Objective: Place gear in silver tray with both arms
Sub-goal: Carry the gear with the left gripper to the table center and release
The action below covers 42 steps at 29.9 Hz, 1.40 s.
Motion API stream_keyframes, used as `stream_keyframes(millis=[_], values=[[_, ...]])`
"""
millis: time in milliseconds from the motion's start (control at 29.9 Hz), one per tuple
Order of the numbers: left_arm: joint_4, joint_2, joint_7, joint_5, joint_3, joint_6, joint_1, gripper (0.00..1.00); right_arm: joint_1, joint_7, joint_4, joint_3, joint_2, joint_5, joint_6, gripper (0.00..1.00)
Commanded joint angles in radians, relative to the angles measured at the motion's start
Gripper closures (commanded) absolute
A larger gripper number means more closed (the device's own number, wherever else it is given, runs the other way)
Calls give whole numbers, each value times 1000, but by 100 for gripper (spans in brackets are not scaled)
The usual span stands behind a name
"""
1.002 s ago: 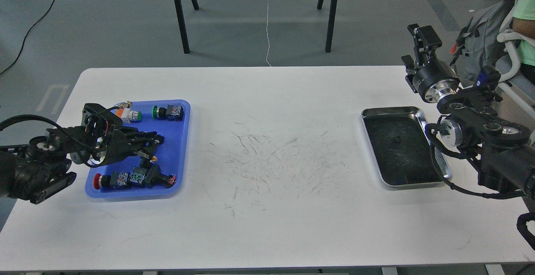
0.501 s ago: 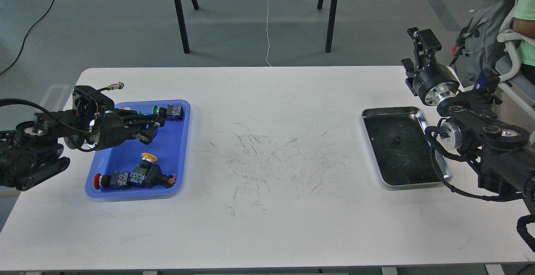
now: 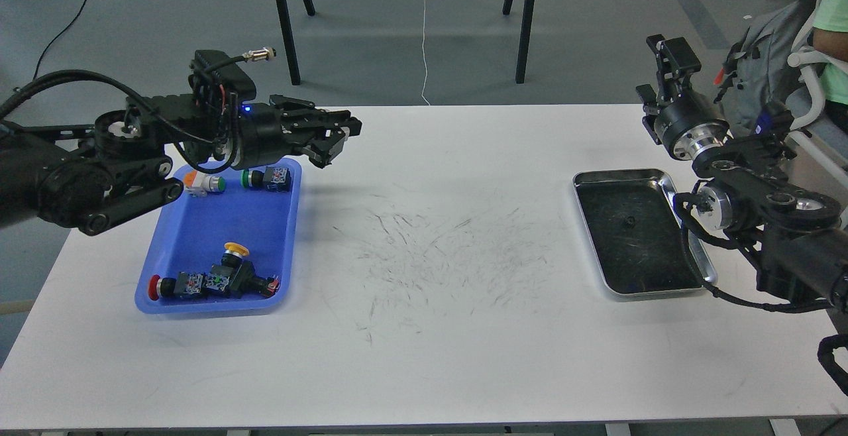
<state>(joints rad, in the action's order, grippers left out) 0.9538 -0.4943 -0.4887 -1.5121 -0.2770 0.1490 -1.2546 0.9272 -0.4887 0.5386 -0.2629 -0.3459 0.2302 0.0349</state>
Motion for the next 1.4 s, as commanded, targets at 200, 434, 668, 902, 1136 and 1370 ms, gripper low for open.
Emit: stream_keyframes(millis=[200,434,668,902,1136,1370], values=[[-30,233,0,-63,-45,1,38,95,4,0,-2,5,12,1,10,5],[-107,394,0,-62,-70,3,86,94,15,0,-2,7,12,1,10,5],[-222,494,0,-62,-77,11,156,93,18,0,-2,8,12,1,10,5],[-262,494,0,-63,-103,12,205,92,18,0,-2,8,12,1,10,5],[-257,494,0,-68,-113,21,213,92,15,0,-5,10,12,1,10,5],[-256,494,0,-82,-113,32,227,92,16,0,-31,11,27,3,8,5]])
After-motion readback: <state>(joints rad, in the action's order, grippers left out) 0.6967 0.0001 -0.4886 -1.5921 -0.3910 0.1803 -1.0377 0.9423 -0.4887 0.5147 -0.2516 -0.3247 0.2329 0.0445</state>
